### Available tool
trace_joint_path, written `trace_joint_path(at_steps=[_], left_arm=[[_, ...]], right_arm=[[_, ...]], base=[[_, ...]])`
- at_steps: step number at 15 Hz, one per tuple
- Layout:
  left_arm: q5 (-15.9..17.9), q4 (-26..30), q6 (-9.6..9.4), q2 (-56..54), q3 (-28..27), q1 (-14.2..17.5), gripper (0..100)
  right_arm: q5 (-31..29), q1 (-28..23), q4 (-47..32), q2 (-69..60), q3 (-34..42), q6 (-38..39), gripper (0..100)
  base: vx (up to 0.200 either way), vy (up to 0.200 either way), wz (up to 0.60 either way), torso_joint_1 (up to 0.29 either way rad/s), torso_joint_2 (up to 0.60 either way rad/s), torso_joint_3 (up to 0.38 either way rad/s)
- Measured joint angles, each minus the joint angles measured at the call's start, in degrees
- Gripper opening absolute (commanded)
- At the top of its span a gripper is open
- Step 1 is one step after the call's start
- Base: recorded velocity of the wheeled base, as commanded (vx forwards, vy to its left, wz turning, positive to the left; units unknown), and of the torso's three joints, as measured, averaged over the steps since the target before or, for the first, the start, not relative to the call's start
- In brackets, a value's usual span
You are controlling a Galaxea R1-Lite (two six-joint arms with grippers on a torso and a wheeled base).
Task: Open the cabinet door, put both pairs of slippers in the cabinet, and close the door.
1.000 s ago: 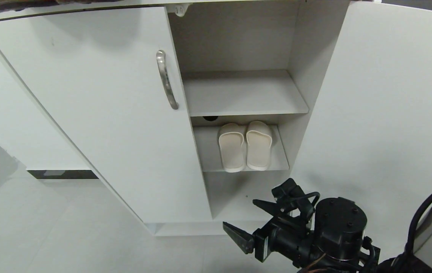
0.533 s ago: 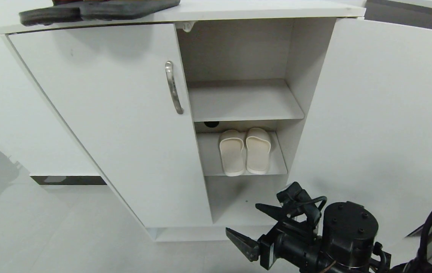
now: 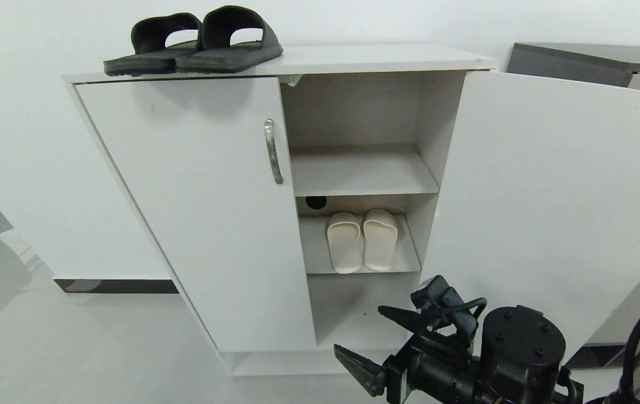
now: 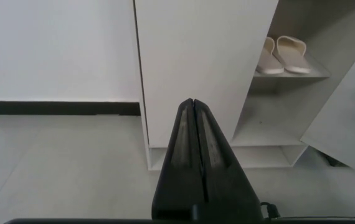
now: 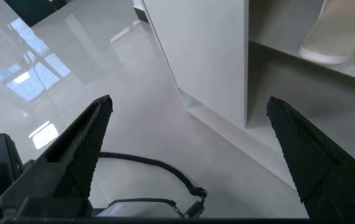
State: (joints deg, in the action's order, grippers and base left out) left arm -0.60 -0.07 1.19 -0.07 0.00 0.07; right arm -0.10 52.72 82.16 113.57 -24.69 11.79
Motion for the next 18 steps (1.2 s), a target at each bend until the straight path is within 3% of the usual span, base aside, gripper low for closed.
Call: trace_joint_path(at_steps=[3, 8, 12, 15, 18], left_arm=[[0.6, 0.0, -1.15, 0.0, 0.0, 0.0, 0], [0.8, 0.0, -1.06, 0.0, 0.0, 0.0, 0], [0.9, 0.0, -0.98, 0.0, 0.0, 0.0, 0], [0.8, 0.0, -0.77, 0.0, 0.0, 0.0, 0], [0.8, 0.0, -0.71, 0.0, 0.0, 0.0, 0]], right_arm=[[0.0, -0.2, 0.1, 0.2, 0.1, 0.0, 100], [0.1, -0.3, 0.5, 0.7, 0.2, -0.2, 100], [2.7, -0.2, 7.7, 2.9, 2.5, -1.0, 100], [3.8, -0.2, 7.9, 4.0, 3.9, -1.3, 100], [7.7, -0.3, 7.8, 4.2, 6.7, -6.6, 100]], base=[[0.0, 0.0, 0.0, -0.002, 0.0, 0.049], [0.0, 0.0, 0.0, 0.0, 0.0, 0.0], [0.0, 0.2, 0.0, 0.004, 0.0, 0.005], [0.0, 0.2, 0.0, 0.004, 0.0, 0.007], [0.0, 0.2, 0.0, 0.005, 0.0, 0.002]])
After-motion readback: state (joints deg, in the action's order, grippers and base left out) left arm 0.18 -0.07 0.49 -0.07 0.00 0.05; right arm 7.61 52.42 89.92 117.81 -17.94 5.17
